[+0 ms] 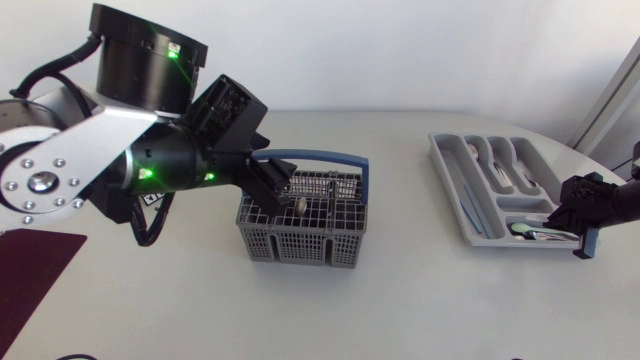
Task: Transfer all utensils from the basket to the drawer tray.
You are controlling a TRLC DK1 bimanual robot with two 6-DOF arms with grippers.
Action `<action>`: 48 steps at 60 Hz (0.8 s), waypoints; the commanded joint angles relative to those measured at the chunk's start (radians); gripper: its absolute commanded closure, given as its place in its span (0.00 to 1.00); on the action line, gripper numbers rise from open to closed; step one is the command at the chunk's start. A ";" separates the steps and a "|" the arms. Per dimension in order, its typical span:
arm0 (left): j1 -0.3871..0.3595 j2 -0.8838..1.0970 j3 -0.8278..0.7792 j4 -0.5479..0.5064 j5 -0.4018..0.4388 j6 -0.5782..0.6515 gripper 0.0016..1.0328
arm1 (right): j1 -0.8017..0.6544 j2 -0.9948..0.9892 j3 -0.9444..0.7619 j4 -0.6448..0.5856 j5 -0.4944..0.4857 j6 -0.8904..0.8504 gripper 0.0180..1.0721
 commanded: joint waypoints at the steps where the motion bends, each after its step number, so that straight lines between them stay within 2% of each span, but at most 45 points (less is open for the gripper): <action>1: -0.007 0.007 -0.030 -0.005 -0.012 0.011 0.31 | 0.003 0.044 0.005 0.043 0.019 -0.042 0.87; 10: -0.007 0.007 -0.034 -0.003 -0.013 0.011 0.31 | 0.004 0.064 -0.014 0.113 0.036 -0.046 0.84; 17: -0.009 0.007 -0.039 -0.002 -0.013 0.011 0.31 | 0.006 0.055 -0.026 0.122 0.039 -0.045 0.83; 22: -0.009 0.007 -0.040 0.000 -0.013 0.012 0.31 | 0.001 0.027 -0.049 0.137 0.036 -0.039 0.67; 26: -0.009 0.007 -0.040 0.001 -0.013 0.012 0.31 | -0.002 -0.007 -0.078 0.166 0.034 -0.036 0.50; 28: -0.009 0.007 -0.040 0.001 -0.013 0.012 0.31 | -0.005 -0.022 -0.092 0.180 0.031 -0.034 0.46; 38: -0.010 0.007 -0.047 0.003 -0.013 0.012 0.31 | -0.023 -0.106 -0.127 0.178 0.002 0.012 0.33; 48: -0.021 0.009 -0.063 0.006 -0.013 0.015 0.31 | -0.028 -0.206 -0.161 0.149 -0.059 0.118 0.30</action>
